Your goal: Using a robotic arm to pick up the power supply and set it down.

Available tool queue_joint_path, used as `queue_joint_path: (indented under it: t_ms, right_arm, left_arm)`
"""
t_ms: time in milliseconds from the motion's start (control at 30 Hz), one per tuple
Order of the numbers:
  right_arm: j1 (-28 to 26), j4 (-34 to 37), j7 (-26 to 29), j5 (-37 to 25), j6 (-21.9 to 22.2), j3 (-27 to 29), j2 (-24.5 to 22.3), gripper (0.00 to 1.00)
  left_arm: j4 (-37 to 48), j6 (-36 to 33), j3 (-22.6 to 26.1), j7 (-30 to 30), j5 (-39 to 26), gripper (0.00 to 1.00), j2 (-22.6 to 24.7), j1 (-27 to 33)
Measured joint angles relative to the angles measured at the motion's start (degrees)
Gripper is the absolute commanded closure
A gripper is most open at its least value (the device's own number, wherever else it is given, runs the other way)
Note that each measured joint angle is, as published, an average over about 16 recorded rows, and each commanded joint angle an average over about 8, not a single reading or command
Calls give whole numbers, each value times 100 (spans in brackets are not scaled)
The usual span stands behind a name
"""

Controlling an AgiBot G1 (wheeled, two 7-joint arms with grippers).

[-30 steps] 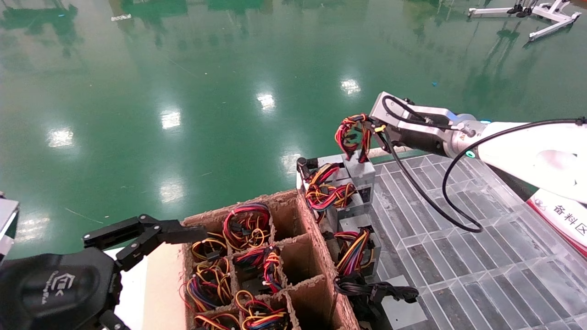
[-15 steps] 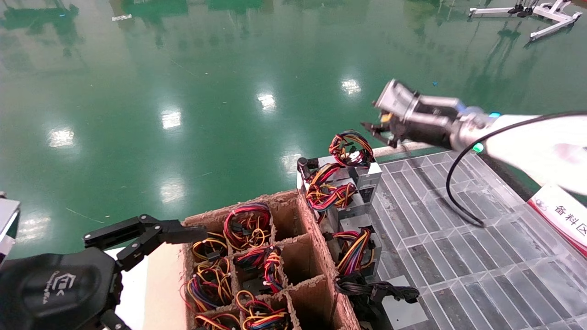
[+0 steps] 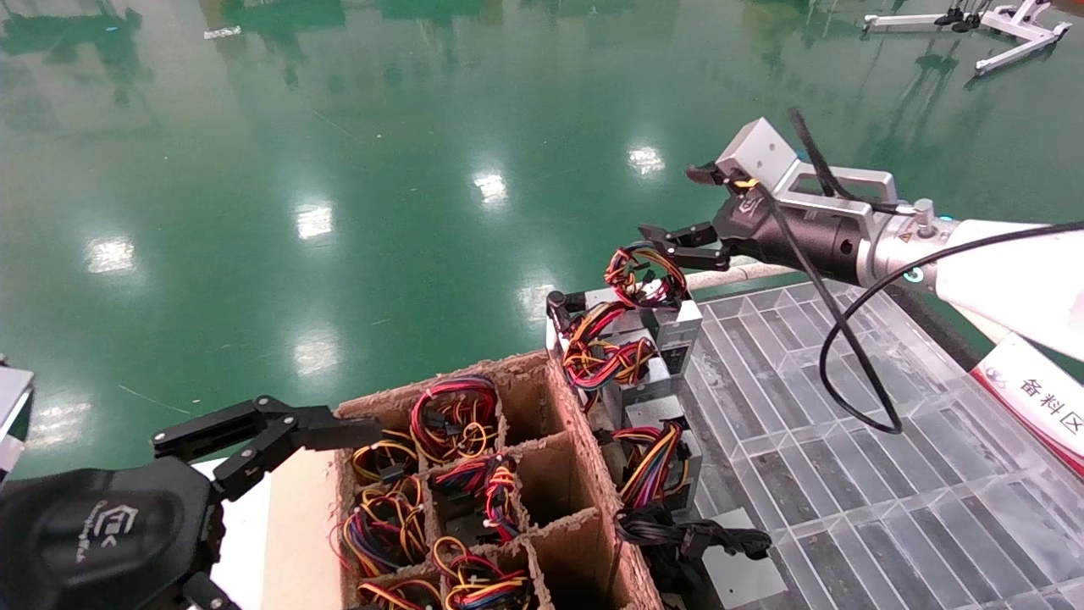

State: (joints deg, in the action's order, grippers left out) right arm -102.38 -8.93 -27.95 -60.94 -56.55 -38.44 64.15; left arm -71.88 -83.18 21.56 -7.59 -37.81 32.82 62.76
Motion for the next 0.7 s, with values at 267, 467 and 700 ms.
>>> queue_joint_path:
  t_ms: [267, 467, 700]
  right_arm:
    - [644, -1019, 610, 301, -459, 354, -459, 0]
    - [1126, -1784, 1068, 527, -804, 619, -804, 0]
    - [1688, -2674, 1601, 789, -1205, 927, -1205, 0]
  left_arm:
    - [0, 0, 0, 0, 0, 0, 0, 0]
    - [0, 0, 0, 0, 0, 0, 0, 0]
    - [0, 0, 1, 0, 0, 0, 0, 0]
